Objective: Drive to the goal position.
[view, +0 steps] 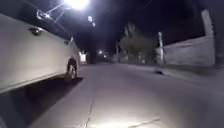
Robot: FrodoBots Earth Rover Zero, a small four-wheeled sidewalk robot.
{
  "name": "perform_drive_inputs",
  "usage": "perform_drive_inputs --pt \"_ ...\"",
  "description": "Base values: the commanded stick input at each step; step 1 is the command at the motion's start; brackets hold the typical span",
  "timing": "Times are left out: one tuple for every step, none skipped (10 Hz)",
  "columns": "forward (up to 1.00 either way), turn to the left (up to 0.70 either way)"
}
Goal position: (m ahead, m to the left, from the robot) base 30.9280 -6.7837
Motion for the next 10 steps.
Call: perform_drive_inputs --pt "1.00 0.00" --pt "1.00 0.00" --pt "1.00 0.00" --pt "1.00 0.00" --pt "1.00 0.15" --pt "1.00 0.40" --pt "1.00 0.39" --pt "1.00 0.00" --pt "1.00 0.00" --pt "1.00 0.00"
